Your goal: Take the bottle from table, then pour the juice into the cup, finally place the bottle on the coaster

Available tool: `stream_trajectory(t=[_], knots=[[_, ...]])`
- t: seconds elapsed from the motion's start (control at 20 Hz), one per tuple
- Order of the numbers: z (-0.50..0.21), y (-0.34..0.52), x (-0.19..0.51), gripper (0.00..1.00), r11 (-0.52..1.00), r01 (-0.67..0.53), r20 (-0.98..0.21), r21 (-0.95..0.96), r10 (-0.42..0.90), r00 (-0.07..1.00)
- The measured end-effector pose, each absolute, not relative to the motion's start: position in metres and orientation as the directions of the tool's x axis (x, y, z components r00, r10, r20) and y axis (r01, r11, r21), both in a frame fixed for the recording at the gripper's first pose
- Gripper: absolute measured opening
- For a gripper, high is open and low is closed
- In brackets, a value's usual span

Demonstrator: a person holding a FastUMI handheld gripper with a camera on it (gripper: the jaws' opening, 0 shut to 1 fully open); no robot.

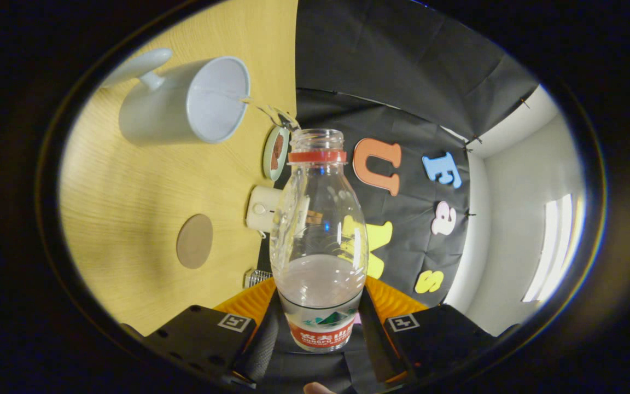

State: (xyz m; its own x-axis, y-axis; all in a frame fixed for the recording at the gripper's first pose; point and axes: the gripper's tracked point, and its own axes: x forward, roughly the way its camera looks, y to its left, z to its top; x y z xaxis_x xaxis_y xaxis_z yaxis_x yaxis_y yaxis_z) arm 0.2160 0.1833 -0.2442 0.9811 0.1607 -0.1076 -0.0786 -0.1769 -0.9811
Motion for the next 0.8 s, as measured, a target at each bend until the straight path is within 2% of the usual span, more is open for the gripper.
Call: stream_trajectory(t=[0.8], knots=[[-0.2371, 0.1886, 0.2133, 0.76, -0.219, -0.068, -0.105, -0.973, 0.163, 0.981]])
